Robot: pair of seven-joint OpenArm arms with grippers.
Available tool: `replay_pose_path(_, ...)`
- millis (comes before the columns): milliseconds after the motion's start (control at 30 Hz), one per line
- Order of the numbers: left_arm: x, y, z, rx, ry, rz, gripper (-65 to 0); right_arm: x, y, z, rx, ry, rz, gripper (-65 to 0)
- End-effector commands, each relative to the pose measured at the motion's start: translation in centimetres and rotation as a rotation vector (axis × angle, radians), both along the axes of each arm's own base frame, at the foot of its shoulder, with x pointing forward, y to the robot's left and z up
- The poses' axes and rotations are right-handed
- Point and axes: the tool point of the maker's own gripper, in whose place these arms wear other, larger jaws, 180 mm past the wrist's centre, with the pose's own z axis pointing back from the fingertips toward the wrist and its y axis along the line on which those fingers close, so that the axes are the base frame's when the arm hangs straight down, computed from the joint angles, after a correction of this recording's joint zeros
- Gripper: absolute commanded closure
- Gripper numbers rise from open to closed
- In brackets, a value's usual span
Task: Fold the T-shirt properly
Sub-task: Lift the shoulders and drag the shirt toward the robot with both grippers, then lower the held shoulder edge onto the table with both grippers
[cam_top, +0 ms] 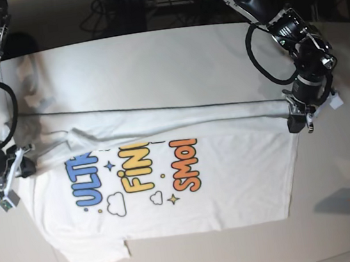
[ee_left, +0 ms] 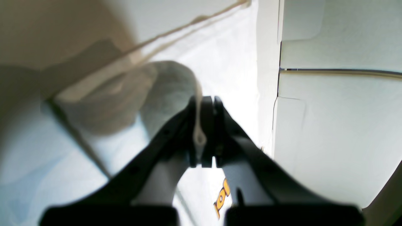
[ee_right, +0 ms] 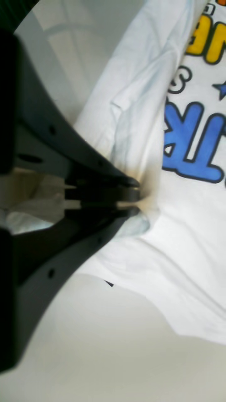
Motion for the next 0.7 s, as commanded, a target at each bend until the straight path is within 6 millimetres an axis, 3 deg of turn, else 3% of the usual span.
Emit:
replay_pose_path(0,1.4,0.4,1.9,0.009,-0.062,0.0,0.0,1.4,-0.8,1.9,-0.003,-0.057,-0.006,-1.6)
replay_pose_path(100,1.9,0.4,1.7,-0.012,-0.063,0.006,0.0,1.7,-0.9,1.5,0.016,-0.045,-0.017,-3.2)
replay_pose_path(200,2.6,0.3,1.7,-0.029,-0.068,0.006,0.0,2.5,-0.8,1.7,0.046,-0.071,-0.029,-10.2)
replay_pose_path(400,5.2,1.7,3.4,-0.035,-0.104,0.007,0.0,4.3,-1.3,2.1,0.095,-0.149,-0.073,-24.5)
replay_pose_path(567,7.6,3.5,5.3,-0.03,-0.132,0.007,-4.2,5.5,-2.5,2.8,0.028,-0.216,-0.094,-25.1)
replay_pose_path(667,7.7,5.0,6.0,-0.007,-0.135,0.016,-5.2,5.5,-3.1,3.4,-0.042,-0.235,-0.087,-25.1)
